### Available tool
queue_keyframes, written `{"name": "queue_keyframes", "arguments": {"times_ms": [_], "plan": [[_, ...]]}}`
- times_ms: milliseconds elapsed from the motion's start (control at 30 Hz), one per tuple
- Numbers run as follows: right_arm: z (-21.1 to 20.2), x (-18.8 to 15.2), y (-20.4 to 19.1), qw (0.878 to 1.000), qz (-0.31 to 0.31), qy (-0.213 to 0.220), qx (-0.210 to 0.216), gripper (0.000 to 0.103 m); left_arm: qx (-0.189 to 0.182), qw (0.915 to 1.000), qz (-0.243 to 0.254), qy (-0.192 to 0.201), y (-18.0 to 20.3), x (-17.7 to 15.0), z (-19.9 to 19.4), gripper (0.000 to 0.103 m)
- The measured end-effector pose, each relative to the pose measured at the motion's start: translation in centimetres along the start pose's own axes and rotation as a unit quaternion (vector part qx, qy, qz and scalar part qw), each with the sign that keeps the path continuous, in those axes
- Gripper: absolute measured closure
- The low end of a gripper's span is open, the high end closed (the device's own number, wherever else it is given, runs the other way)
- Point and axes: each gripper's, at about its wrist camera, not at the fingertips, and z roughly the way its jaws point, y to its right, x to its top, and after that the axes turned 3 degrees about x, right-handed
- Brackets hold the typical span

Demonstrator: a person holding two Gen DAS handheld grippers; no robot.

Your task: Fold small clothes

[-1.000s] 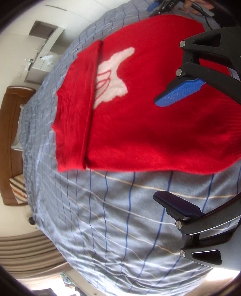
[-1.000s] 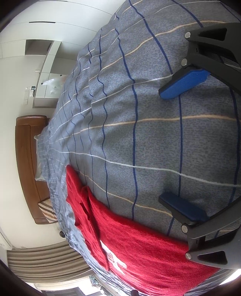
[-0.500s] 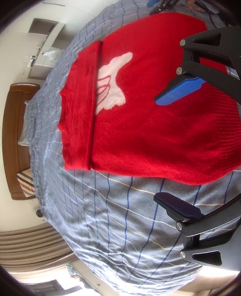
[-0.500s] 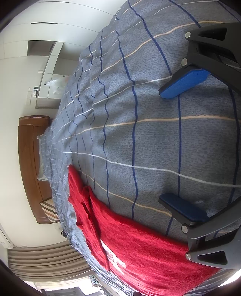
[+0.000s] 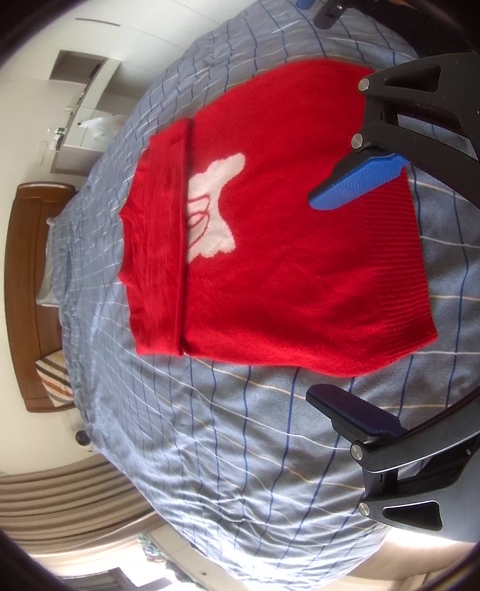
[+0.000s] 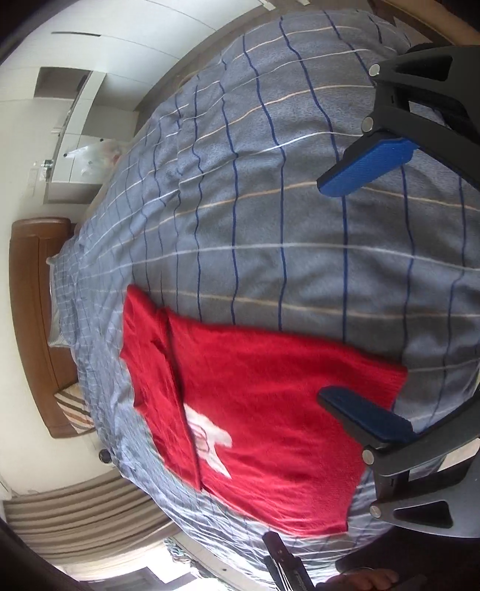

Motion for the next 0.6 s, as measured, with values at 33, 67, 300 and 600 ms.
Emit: {"name": "queue_keyframes", "arguments": {"times_ms": [33,67,300,600], "plan": [[-0.7,0.1,-1.1,1.000,-0.013,0.000,0.006,0.002,-0.005,1.0000,0.002,0.000,0.3,-0.1,-0.5,0.007],[-1.3,0.1,-2.1,1.000,-0.025,0.000,0.011,0.002,-0.009,1.0000,0.005,0.000,0.5,-0.2,-1.1,0.006],[-3.5,1.0,-7.1,0.996,-0.073,0.001,0.046,0.002,-0.017,0.9997,0.016,0.003,1.0,-0.9,-4.1,0.004],[-3.8,0.9,-9.1,0.991,-0.131,0.002,-0.015,0.002,-0.005,0.9998,0.021,0.000,1.1,-1.3,-4.1,0.004]]}}
